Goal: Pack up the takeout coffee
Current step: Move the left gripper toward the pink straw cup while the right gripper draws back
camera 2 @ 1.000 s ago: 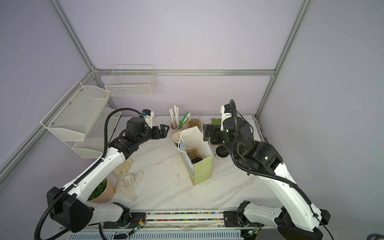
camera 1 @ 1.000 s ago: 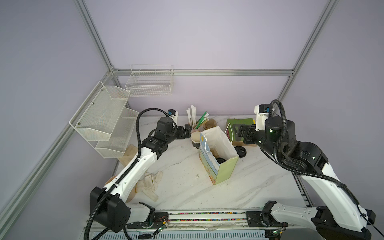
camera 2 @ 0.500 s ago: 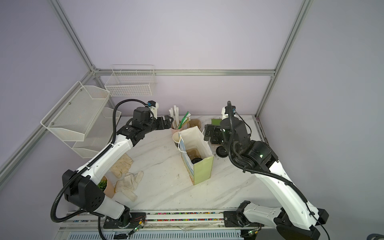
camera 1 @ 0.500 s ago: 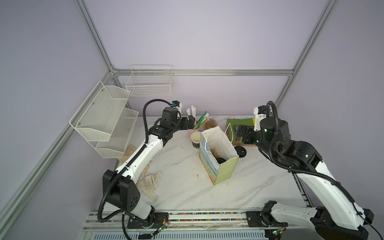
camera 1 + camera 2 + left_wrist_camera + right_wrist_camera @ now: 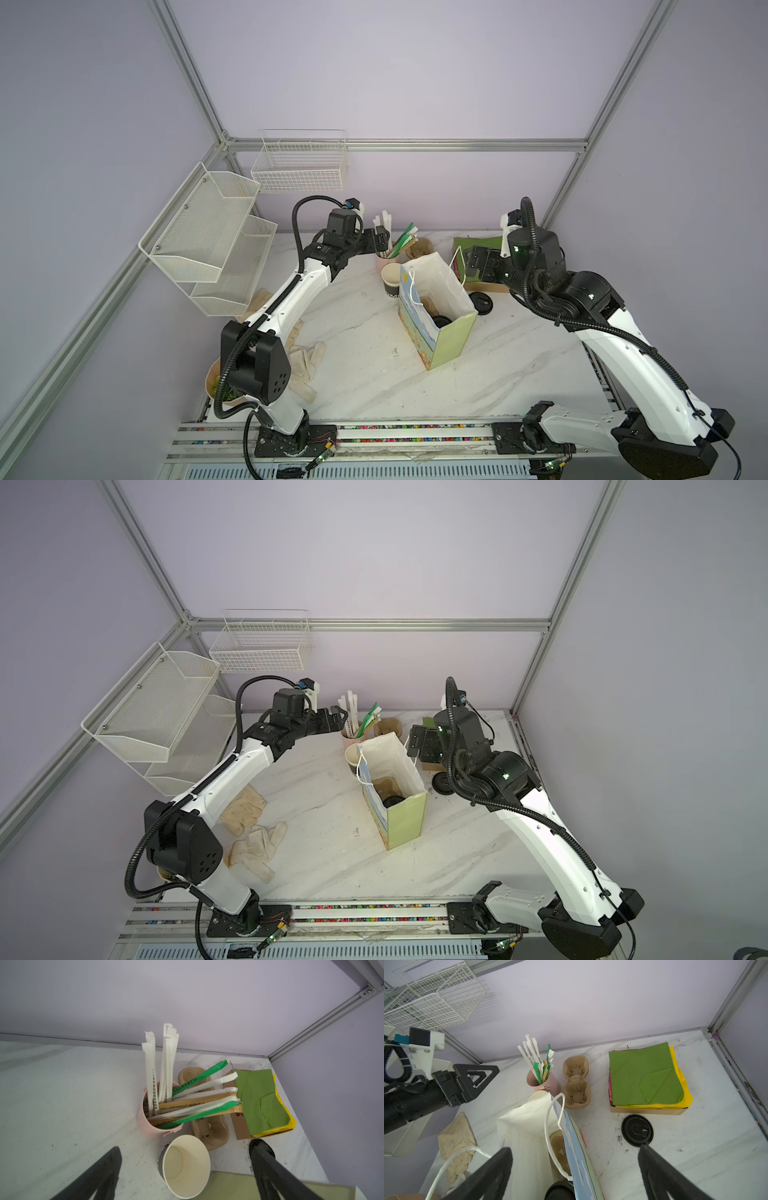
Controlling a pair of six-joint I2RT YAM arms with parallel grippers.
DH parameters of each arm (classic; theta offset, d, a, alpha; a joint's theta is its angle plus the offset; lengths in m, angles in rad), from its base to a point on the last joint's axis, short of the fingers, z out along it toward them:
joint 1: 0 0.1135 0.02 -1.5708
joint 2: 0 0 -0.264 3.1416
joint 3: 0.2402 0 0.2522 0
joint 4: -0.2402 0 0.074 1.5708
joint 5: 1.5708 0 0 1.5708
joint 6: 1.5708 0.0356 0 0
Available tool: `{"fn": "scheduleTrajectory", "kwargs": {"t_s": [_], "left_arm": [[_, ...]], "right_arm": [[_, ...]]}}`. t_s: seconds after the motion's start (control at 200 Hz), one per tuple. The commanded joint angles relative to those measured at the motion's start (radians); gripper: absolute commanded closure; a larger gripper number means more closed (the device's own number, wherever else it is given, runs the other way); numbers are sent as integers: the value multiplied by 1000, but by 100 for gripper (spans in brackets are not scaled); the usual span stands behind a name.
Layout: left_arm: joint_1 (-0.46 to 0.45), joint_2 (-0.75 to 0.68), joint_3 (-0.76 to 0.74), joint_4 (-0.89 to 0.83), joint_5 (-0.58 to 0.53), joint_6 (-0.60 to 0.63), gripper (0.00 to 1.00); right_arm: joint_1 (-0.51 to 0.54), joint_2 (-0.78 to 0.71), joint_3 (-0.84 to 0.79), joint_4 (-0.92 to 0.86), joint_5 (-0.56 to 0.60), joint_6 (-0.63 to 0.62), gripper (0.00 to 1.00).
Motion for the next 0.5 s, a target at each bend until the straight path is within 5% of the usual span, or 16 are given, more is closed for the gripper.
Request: {"fn": "scheduleTrajectory", "kwargs": {"t_s": [0.0, 0.32, 0.495], "left_arm": [[38, 53, 123, 64, 67, -41, 9], [30, 120, 141, 121, 227, -121, 10], [31, 103, 94, 175, 144, -115, 9]], "right_arm": [[-8, 3, 0, 18, -12, 7, 3], [-12, 12, 8, 23, -13, -6, 3], [-14, 29, 8, 25, -24, -10, 3]]}}
